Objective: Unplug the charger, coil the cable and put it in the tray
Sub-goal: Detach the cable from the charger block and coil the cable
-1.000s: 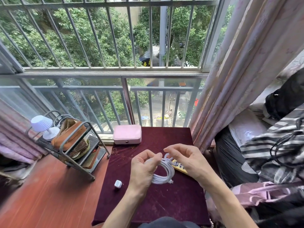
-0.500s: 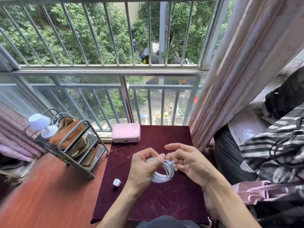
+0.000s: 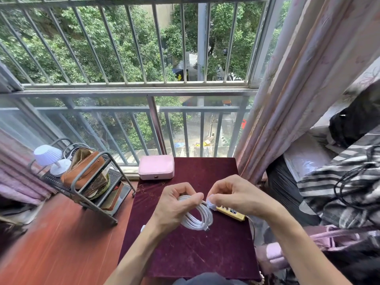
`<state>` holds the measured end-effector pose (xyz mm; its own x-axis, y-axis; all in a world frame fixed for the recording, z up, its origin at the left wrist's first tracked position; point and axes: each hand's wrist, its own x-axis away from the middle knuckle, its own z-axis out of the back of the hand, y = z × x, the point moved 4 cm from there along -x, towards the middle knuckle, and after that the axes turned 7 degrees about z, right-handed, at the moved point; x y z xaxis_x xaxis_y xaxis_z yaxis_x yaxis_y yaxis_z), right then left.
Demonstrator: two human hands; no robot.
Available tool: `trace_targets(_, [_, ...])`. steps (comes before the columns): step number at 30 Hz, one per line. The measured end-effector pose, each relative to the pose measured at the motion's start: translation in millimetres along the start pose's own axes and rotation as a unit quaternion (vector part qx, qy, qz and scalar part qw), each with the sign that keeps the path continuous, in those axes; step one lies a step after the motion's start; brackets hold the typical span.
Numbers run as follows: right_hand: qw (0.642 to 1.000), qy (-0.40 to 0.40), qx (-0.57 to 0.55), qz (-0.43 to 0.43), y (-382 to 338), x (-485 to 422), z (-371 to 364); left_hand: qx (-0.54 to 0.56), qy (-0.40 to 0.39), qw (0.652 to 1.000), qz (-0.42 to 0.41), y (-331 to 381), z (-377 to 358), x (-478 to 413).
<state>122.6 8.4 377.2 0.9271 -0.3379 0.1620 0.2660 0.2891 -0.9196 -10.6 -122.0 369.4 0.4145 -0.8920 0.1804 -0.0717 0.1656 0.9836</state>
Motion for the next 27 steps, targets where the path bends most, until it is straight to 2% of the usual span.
trace_targets(7, [0.976,0.086,-0.181,-0.089,19,1,-22,-0.006,-0.015,0.999,-0.032,4,-13,6])
trace_targets(10, [0.972,0.111,-0.172,-0.119,24,5,-24,-0.028,-0.024,0.998,-0.041,0,-16,9])
trace_targets(12, [0.976,0.131,-0.137,-0.106,24,6,-24,-0.041,-0.017,0.998,-0.044,-4,-16,10])
trace_targets(14, [0.984,0.141,-0.098,-0.055,21,8,-20,-0.039,0.007,0.998,-0.051,-6,-14,10])
trace_targets(16, [0.987,0.128,-0.093,-0.009,19,10,-15,-0.03,0.033,0.997,-0.056,-6,-9,8])
trace_targets(18, [0.989,0.101,-0.11,0.002,19,12,-12,-0.019,0.056,0.997,-0.058,-6,-6,6])
trace_targets(20, [0.987,0.082,-0.138,0.0,19,15,-11,-0.008,0.067,0.996,-0.054,-7,-5,5])
trace_targets(23, [0.966,0.08,-0.246,-0.011,23,15,-10,0.04,0.062,0.997,-0.038,-10,-4,5])
trace_targets(27, [0.946,0.063,-0.318,0.017,23,15,-14,0.103,0.064,0.993,-0.014,-13,-3,6])
